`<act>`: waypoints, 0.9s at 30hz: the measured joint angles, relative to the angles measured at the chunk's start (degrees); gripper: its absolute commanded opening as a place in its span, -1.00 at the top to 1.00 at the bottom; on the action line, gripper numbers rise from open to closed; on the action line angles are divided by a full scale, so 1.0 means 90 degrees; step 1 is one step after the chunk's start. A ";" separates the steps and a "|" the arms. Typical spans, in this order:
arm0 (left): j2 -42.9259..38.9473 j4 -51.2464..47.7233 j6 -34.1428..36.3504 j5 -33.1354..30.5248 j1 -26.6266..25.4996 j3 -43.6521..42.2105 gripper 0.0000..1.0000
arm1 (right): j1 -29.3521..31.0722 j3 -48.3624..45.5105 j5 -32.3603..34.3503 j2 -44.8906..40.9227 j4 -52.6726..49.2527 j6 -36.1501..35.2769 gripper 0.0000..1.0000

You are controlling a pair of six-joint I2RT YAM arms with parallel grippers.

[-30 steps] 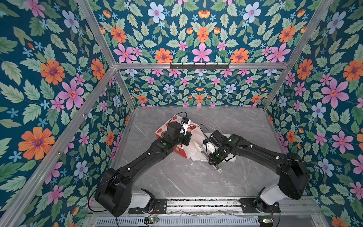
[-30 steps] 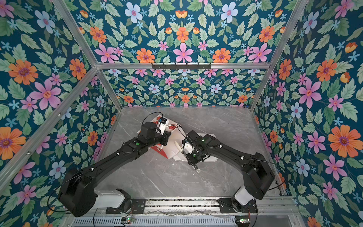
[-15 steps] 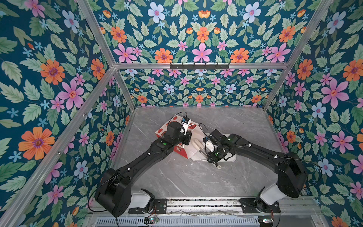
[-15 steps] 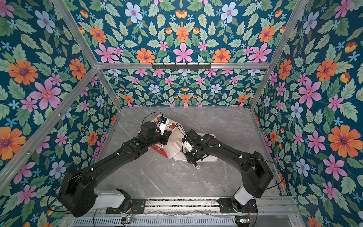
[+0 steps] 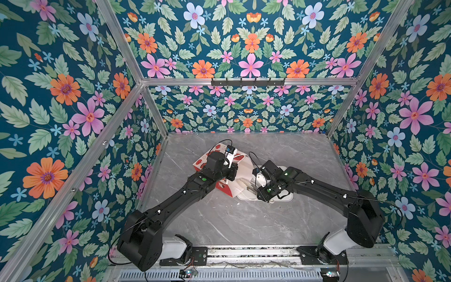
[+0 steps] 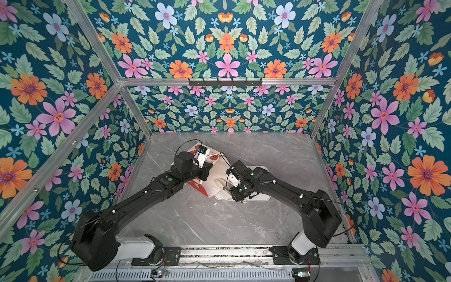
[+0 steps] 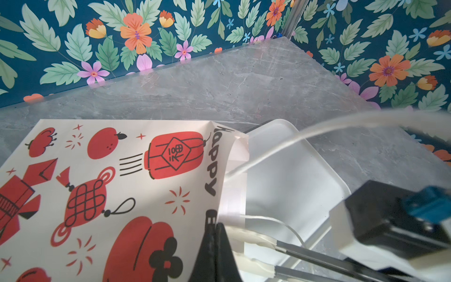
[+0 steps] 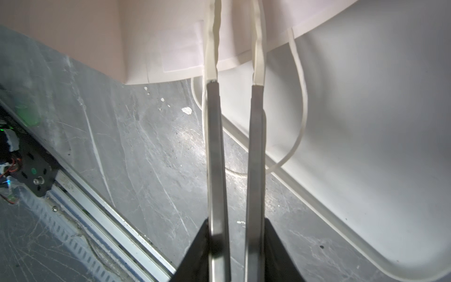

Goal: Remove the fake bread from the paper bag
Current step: 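Carry the tongs with the right gripper toward the tipped bag opening, then insert the tongs into the bag and pinch the bread roll with the right gripper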

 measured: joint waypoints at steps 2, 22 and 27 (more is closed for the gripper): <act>-0.0029 -0.0002 0.0007 -0.0002 -0.0002 -0.0015 1.00 | 0.0000 -0.0192 -0.0080 -0.0262 0.0287 0.0148 0.46; -0.0228 -0.0002 0.0153 0.0000 -0.0002 0.0041 1.00 | -0.0554 -0.0743 -0.0918 -0.0304 0.2674 0.1452 0.08; -0.0240 -0.0002 0.0151 0.0002 -0.0002 0.0041 1.00 | -0.0600 -0.0758 -0.1156 -0.0160 0.3145 0.1664 0.08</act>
